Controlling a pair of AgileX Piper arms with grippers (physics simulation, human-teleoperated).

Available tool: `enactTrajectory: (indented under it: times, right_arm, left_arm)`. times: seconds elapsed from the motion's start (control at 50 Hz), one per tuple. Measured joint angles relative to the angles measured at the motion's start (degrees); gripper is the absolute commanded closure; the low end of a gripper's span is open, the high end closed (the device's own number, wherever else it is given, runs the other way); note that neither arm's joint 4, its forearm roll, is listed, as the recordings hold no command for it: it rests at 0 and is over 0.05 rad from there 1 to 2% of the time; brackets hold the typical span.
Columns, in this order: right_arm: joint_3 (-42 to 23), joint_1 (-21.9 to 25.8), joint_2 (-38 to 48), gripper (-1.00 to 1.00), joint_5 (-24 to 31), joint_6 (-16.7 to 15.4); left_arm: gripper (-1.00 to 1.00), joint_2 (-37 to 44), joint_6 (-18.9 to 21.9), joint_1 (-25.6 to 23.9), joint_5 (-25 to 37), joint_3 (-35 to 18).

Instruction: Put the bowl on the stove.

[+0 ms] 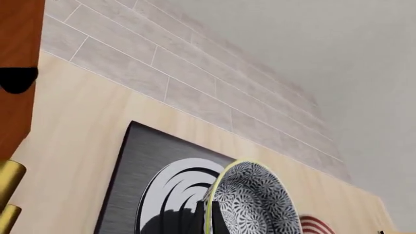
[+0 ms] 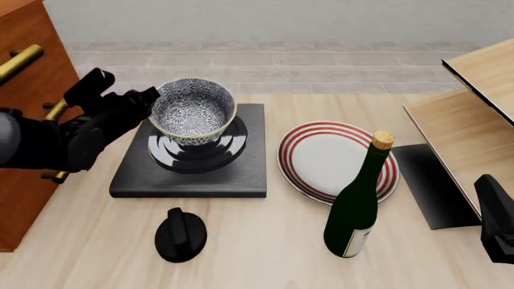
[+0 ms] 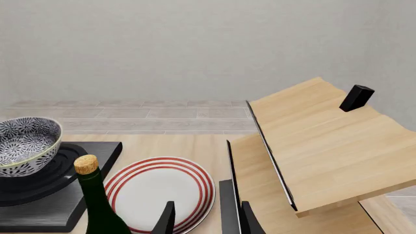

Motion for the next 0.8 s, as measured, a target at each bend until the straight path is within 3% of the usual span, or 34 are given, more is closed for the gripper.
enactTrajectory:
  times: [0.34, 0.36, 0.8]
  right_arm:
    - [0.0, 0.0, 0.0, -1.0, 0.0, 0.0]
    - [0.0, 0.0, 0.0, -1.0, 0.0, 0.0]
    - [0.0, 0.0, 0.0, -1.0, 0.0, 0.0]
  left_arm:
    - [1.0, 1.51, 1.57, -0.06, -0.96, -0.03]
    - [-1.0, 1.53, 1.77, -0.2, -0.98, -0.05]
    - [-1.0, 1.24, 3.98, -1.77, -1.63, 0.08]
